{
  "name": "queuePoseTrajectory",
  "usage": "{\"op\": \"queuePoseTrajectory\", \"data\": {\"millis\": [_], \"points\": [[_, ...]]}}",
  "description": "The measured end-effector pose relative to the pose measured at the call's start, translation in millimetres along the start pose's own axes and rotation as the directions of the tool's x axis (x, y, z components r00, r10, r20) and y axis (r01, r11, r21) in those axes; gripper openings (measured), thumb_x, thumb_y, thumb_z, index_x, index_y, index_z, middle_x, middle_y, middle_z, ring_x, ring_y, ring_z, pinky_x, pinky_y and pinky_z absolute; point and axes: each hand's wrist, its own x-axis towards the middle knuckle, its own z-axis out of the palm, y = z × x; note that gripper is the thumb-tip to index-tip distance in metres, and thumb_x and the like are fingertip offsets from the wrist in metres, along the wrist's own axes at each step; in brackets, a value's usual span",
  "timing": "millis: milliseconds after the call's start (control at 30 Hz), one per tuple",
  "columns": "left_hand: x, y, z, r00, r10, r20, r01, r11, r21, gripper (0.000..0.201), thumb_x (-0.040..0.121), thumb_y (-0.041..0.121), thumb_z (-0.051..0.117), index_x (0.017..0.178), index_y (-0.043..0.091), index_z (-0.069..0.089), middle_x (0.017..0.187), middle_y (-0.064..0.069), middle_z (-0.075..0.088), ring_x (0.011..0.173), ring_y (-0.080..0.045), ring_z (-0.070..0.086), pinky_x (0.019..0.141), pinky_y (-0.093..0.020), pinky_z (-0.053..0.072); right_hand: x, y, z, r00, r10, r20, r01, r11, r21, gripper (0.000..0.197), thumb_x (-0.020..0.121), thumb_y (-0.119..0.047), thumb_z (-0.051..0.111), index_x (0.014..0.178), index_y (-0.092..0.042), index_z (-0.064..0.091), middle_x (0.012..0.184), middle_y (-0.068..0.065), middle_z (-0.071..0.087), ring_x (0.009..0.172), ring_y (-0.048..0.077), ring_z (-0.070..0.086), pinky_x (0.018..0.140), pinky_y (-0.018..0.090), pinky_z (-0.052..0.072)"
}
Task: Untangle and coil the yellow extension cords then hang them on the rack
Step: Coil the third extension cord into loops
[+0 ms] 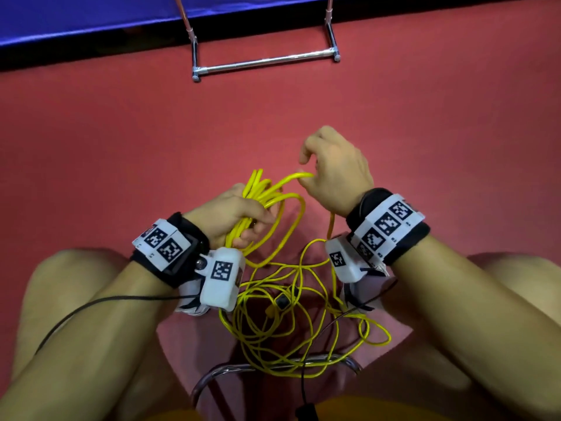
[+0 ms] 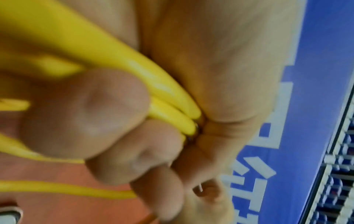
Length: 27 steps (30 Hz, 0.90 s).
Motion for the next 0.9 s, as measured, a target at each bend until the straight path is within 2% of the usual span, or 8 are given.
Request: {"op": "queuePoseTrajectory", "data": {"millis": [133,333,433,500,600,700,800,900], "points": [[-8,8,-4,0.974,-0.001,0.228,0.065,0.96,-0.273,0.029,0.059,0.007,0.08,0.079,0.005,0.058,0.053,-0.006,0.047,0.033,-0.01,0.037,0.033,-0.013,0.028,3,1,3,0.996,0.024,-0.086,-0.029,0.998,-0.05,0.01,0.077,-0.02,0.067,0.083,-0.021,0.059,0.094,-0.001,0.054,0.091,0.03,0.058,0.065,0.038,0.046],[-16,6,-11,0.937,0.149,0.316,0.043,0.848,-0.528,0.02,0.071,0.011,0.074,0.083,0.007,0.059,0.052,0.003,0.046,0.038,-0.007,0.038,0.034,-0.016,0.032,5,19,25,0.944,0.26,0.202,-0.287,0.951,0.116,0.021,0.079,-0.026,0.073,0.076,-0.021,0.052,0.071,-0.003,0.061,0.072,0.026,0.059,0.063,0.033,0.04],[-18,11,-20,0.884,0.315,0.347,0.055,0.665,-0.745,0.018,0.087,0.004,0.054,0.102,-0.001,0.061,0.06,-0.001,0.04,0.048,-0.013,0.036,0.041,-0.024,0.04,-7,25,51,0.847,0.269,0.457,-0.35,0.932,0.099,0.019,0.078,-0.029,0.068,0.074,-0.011,0.066,0.068,0.005,0.068,0.068,0.023,0.064,0.062,0.037,0.048],[-21,19,-29,0.879,0.404,0.252,-0.004,0.536,-0.844,0.022,0.088,0.003,0.05,0.108,-0.004,0.058,0.06,-0.003,0.041,0.05,-0.014,0.037,0.042,-0.026,0.042,-19,26,70,0.767,0.255,0.589,-0.361,0.93,0.068,0.022,0.084,-0.029,0.067,0.083,-0.007,0.069,0.079,0.013,0.07,0.074,0.027,0.065,0.069,0.038,0.053],[-22,26,-48,0.886,0.459,0.069,-0.153,0.429,-0.89,0.026,0.085,0.001,0.057,0.111,-0.002,0.06,0.059,-0.006,0.051,0.049,-0.012,0.038,0.041,-0.026,0.044,-33,23,89,0.694,0.24,0.679,-0.384,0.921,0.067,0.027,0.091,-0.029,0.067,0.068,-0.017,0.059,0.06,-0.002,0.058,0.057,0.015,0.053,0.061,0.029,0.041],[-19,25,-62,0.9,0.403,-0.164,-0.32,0.357,-0.878,0.034,0.073,-0.001,0.072,0.106,0.004,0.066,0.055,0.002,0.048,0.045,-0.01,0.044,0.038,-0.022,0.041,-43,20,102,0.583,0.243,0.775,-0.387,0.922,0.002,0.025,0.094,-0.035,0.062,0.075,-0.019,0.062,0.067,-0.007,0.061,0.061,0.009,0.054,0.067,0.028,0.043],[-14,25,-58,0.86,0.287,-0.421,-0.507,0.4,-0.763,0.028,0.074,0.007,0.068,0.102,0.011,0.067,0.055,0.008,0.045,0.044,-0.005,0.041,0.039,-0.017,0.037,-49,16,100,0.545,0.271,0.794,-0.398,0.916,-0.039,0.036,0.1,-0.042,0.048,0.104,-0.01,0.066,0.078,0.002,0.066,0.072,0.019,0.059,0.081,0.037,0.051],[-10,26,-47,0.761,0.203,-0.616,-0.623,0.492,-0.608,0.017,0.096,0.01,0.05,0.105,0.018,0.061,0.058,0.006,0.045,0.048,-0.006,0.043,0.045,-0.016,0.038,-52,2,88,0.564,0.213,0.798,-0.3,0.953,-0.043,0.015,0.103,-0.023,0.04,0.115,-0.015,0.042,0.109,0.016,0.062,0.098,0.03,0.06,0.091,0.037,0.045]]}}
